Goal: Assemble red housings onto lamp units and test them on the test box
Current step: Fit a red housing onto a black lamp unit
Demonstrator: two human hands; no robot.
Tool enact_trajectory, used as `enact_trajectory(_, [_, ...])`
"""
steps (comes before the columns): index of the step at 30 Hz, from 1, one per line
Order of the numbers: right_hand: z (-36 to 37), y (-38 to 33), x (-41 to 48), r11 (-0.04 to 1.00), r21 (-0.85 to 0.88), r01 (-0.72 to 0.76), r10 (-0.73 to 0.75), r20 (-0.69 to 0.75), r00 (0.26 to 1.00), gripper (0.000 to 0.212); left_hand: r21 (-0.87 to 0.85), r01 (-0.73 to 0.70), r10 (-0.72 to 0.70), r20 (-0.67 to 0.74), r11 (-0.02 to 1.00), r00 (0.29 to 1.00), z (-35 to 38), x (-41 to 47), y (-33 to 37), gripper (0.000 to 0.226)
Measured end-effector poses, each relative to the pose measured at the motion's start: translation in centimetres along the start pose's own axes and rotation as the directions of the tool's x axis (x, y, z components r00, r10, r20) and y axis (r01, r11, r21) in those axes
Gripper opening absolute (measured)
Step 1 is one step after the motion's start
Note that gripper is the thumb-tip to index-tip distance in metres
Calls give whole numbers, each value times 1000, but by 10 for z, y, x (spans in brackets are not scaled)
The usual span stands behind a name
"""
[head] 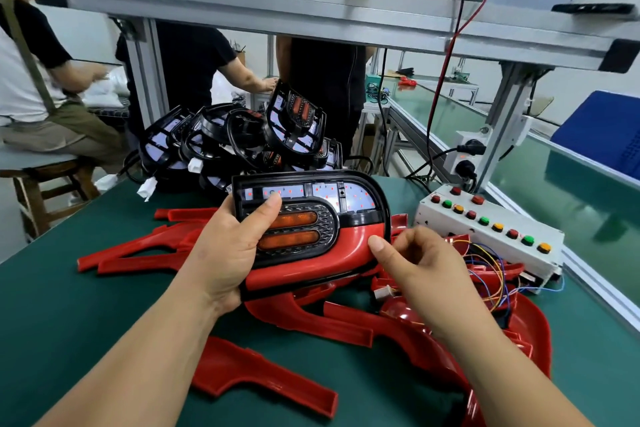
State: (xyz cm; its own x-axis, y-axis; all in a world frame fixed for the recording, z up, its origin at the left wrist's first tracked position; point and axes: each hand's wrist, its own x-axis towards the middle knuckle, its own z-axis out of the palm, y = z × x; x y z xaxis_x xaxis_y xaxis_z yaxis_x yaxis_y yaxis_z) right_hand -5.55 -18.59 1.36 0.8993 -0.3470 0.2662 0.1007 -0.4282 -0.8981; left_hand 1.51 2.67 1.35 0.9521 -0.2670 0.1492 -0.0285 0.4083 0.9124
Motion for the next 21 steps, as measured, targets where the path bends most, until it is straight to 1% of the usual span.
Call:
enact_trajectory(1, [2,-1,0,989,132,-64,62,19,998,27,-7,6,-6,3,1000,1000,1,0,0,49])
enact_trajectory(2, [3,-2,-1,949,277,-149,135,70,988,31,-7,10,-10,6,1000,1000,2,-1,0,48])
enact_trajectory(3, [5,-3,-1,878,416,-235,194,139,971,40,-2,10,-10,11,1000,1000,3,-1,0,47])
enact_trajectory(4, [7,-4,-2,791,534,-298,216,212,953,47,7,5,-5,17,1000,1000,4,-2,0,45])
enact_trajectory(5, [8,-6,-2,707,623,-334,196,281,940,49,25,-6,5,22,1000,1000,5,-2,0,43])
enact_trajectory(6, [10,-8,-2,645,680,-350,152,334,930,47,56,-24,23,25,998,999,7,-3,0,41])
enact_trajectory(7, [12,-9,-3,605,712,-355,115,363,925,43,98,-48,45,27,994,999,9,-4,0,40])
enact_trajectory(9, [15,-9,-5,565,748,-349,87,367,926,37,189,-106,103,25,976,994,13,-6,-1,36])
enact_trajectory(11, [15,-7,-4,546,765,-342,87,353,931,37,259,-152,151,23,954,988,17,-8,0,32])
enact_trajectory(12, [13,-7,-4,548,768,-332,87,342,936,37,254,-159,156,31,954,987,17,-9,1,34])
enact_trajectory(13, [12,-7,-3,556,768,-317,85,327,941,38,232,-151,141,56,961,988,16,-10,3,41])
enact_trajectory(15, [9,-7,-2,574,771,-276,80,283,956,40,257,-127,78,192,958,978,11,-14,7,61])
enact_trajectory(16, [7,-6,-2,574,777,-258,76,264,962,43,324,-123,35,262,938,964,8,-16,8,70])
enact_trajectory(17, [7,-6,-2,567,786,-247,74,250,965,45,417,-124,-6,296,901,955,6,-18,9,75])
enact_trajectory(18, [6,-5,-2,565,791,-237,72,239,968,48,510,-131,-28,292,850,956,4,-20,9,75])
enact_trajectory(19, [6,-4,-2,570,789,-227,69,229,971,50,568,-133,-33,272,812,962,3,-21,9,71])
enact_trajectory(21, [6,-3,-3,598,775,-205,59,213,975,52,593,-134,-24,251,794,968,4,-21,9,65])
